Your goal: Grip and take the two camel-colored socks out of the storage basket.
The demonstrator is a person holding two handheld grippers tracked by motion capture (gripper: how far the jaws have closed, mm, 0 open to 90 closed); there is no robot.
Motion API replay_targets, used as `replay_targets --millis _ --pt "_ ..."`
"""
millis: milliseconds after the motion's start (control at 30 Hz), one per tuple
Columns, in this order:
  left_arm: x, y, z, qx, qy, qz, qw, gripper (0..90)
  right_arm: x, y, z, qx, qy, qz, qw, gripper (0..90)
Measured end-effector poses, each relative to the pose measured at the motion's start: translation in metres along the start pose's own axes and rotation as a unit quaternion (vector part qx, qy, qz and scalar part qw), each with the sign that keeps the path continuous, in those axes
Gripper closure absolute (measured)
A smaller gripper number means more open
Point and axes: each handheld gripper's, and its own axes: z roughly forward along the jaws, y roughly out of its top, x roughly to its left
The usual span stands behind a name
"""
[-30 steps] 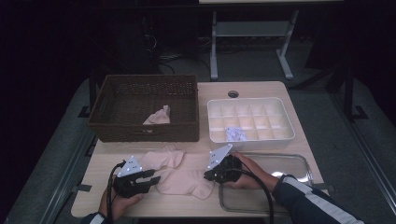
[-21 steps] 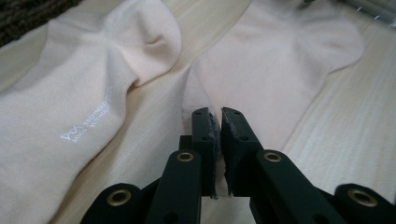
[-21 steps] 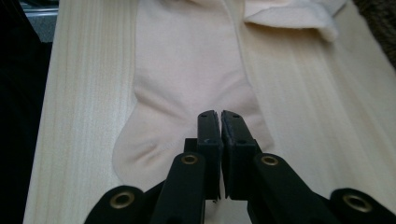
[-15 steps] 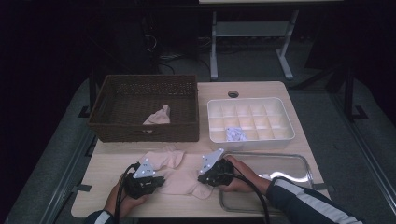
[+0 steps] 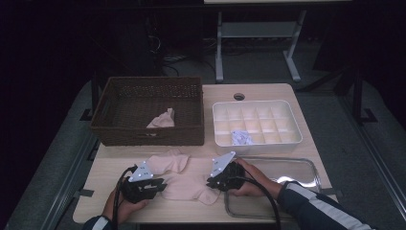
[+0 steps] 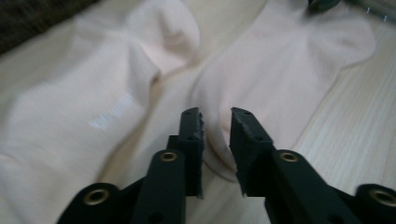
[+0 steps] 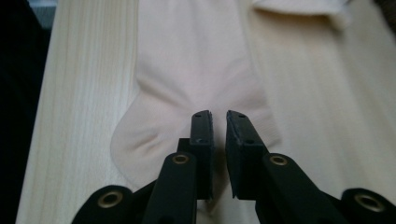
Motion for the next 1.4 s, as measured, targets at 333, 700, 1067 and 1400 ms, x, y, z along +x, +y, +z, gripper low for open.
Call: replay_targets --millis 333,700,1067,1400 --pt "0.027 0.032 0.018 -0.014 0.031 0.018 0.9993 69.3 -0.005 0.002 0.006 -0.004 -0.021 0.032 0.9993 75.3" --pt "0.04 0.05 0.078 0.034 -0.006 0.017 0.9993 71.1 0.001 0.002 0.016 0.006 0.0 0.015 0.9999 71.1" --pt "0.017 0.074 0.102 0.024 -0.049 0.038 0.9978 62.0 0.006 0.002 0.015 0.005 0.009 0.005 0.9999 67.0" --pt "0.035 0.051 0.014 -0.021 0.04 0.014 0.9989 55.5 -0.014 0.006 -0.007 -0.046 -0.042 0.049 0.9969 81.5"
